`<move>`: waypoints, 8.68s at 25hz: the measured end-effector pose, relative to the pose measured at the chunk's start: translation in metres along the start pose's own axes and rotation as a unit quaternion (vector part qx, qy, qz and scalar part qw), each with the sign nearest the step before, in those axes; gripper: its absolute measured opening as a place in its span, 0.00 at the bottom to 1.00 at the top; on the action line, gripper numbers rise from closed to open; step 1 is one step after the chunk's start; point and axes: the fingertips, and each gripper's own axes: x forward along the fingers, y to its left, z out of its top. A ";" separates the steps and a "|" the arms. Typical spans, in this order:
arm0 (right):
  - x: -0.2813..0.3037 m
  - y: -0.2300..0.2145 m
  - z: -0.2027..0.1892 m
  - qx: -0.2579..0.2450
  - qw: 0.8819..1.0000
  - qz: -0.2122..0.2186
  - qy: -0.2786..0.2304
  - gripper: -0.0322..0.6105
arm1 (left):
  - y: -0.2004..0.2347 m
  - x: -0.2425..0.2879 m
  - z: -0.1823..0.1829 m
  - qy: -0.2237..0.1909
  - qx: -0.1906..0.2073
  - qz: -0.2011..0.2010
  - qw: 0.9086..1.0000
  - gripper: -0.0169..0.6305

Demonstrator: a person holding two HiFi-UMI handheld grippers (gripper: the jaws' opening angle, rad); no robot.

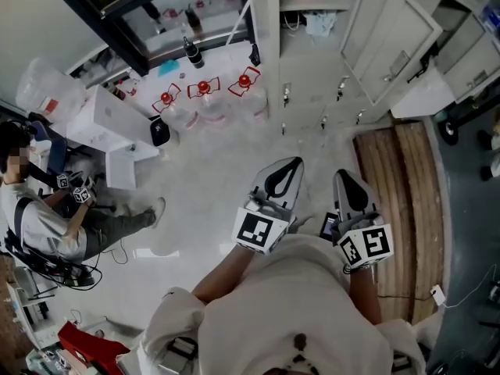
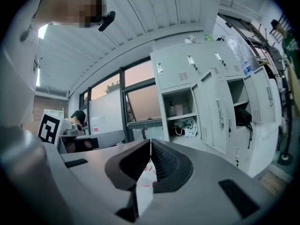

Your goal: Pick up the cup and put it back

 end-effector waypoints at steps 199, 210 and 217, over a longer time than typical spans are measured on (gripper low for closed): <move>0.512 -0.244 -0.040 -0.080 0.995 0.035 0.043 0.60 | 0.215 0.287 0.029 0.007 0.012 0.059 0.998 0.04; 0.512 -0.243 -0.058 -0.078 0.994 0.037 0.064 0.60 | 0.216 0.290 0.021 0.017 0.001 0.050 0.999 0.04; 0.491 -0.244 -0.047 -0.068 0.996 0.034 0.049 0.60 | 0.210 0.284 0.017 0.015 0.003 0.058 0.998 0.04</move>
